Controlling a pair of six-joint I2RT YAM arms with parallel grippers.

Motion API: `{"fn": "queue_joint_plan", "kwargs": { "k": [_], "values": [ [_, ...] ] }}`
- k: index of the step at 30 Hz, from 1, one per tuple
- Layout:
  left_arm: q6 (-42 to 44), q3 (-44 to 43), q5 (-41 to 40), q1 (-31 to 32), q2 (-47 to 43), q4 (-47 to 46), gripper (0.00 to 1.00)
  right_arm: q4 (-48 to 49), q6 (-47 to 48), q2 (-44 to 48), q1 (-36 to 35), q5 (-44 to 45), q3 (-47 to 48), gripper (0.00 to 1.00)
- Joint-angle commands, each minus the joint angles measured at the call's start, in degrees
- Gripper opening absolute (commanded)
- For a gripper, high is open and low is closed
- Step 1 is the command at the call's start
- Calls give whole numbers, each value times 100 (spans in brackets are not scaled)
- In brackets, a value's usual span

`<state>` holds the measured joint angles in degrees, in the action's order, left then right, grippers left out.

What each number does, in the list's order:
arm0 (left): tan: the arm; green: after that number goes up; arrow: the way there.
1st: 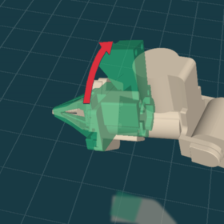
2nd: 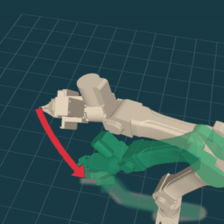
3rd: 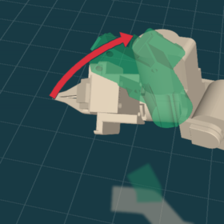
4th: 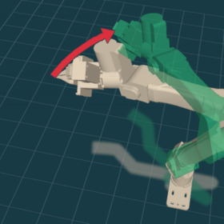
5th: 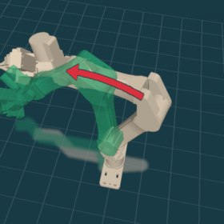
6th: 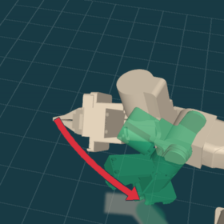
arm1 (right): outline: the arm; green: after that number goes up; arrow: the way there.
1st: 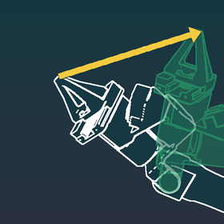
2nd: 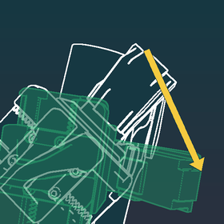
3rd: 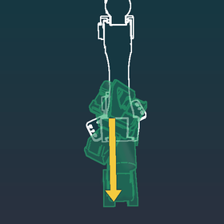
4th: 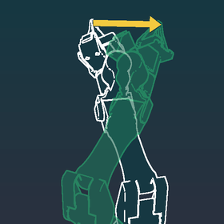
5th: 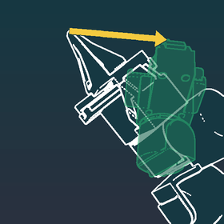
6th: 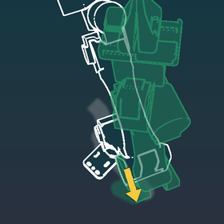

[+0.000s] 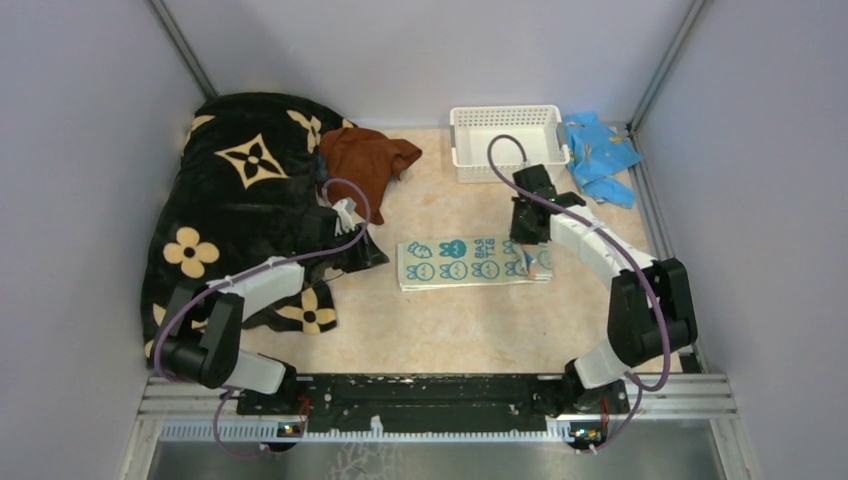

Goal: Roll the towels
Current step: Fold the towel at the center of the board.

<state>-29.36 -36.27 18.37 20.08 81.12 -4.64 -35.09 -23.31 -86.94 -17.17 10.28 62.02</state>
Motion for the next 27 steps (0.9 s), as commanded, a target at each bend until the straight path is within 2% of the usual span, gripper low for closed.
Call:
{"fn": "queue_joint_plan", "kwargs": {
  "k": [1, 8, 13, 15, 20, 27],
  "values": [
    [-300, 36, 333, 208, 273, -478, 48, 291, -582, 202, -504, -1026, 358, 0],
    [-511, -19, 264, 401, 700, -704, 48, 372, -925, -526, -1247, -1475, 989, 0],
    [-513, -21, 236, 418, 932, -786, 45, 402, -1286, -1048, -1725, -1365, 1392, 0],
    [-502, -29, 283, 422, 1043, -823, 41, 464, -1443, -1169, -1865, -1246, 1470, 0],
    [-559, 38, 381, 459, 1189, -968, 27, 706, -1789, -1359, -2165, -794, 1561, 0],
    [-573, 103, 399, 490, 1238, -1030, 17, 1066, -2150, -1557, -2325, -510, 1604, 0]
  ]
}}
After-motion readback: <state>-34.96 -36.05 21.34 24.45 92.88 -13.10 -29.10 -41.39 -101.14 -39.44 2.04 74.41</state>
